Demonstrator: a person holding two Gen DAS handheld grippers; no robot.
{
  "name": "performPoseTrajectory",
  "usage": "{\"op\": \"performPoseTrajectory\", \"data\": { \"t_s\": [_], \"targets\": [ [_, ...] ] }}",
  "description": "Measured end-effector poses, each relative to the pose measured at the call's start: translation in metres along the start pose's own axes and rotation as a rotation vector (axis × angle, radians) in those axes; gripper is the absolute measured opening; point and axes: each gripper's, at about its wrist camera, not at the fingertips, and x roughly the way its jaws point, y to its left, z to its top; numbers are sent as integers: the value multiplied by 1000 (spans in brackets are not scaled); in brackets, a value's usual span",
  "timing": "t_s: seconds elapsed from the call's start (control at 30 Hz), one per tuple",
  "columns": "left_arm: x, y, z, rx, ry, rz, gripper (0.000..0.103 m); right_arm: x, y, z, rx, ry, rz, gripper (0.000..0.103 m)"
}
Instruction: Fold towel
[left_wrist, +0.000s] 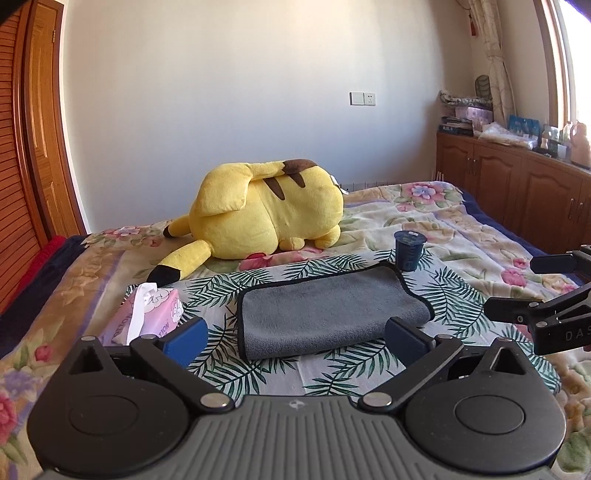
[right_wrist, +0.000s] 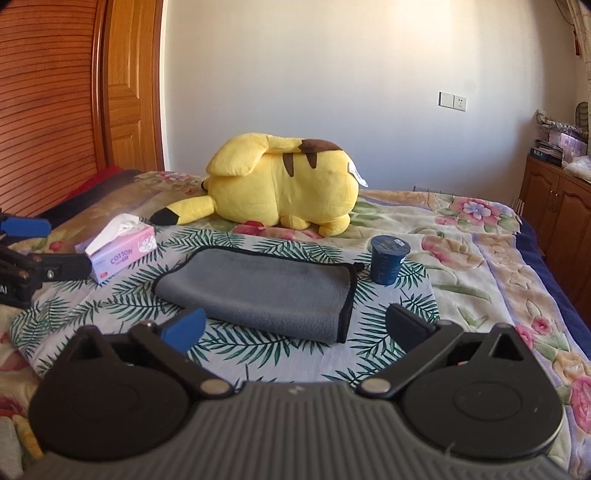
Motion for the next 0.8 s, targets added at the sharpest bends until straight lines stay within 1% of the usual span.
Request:
{"op": "performPoseTrajectory", "data": {
  "t_s": [0.23,0.4,0.6,0.8],
  "targets": [
    [-37,-9,2,7,-13,19,87,-36,3,8,11,-36,-2,103],
    [-64,-15,1,-3,-15,13,87,-60,4,11,18,-59,-4,103],
    [-89,-24,-5,-20,-31,16,87,-83,8,8,26,-81,-3,103],
    [-107,-29,-21,-49,-28,1,87,-99,11,-4,38,-81,-2,103]
  ]
}}
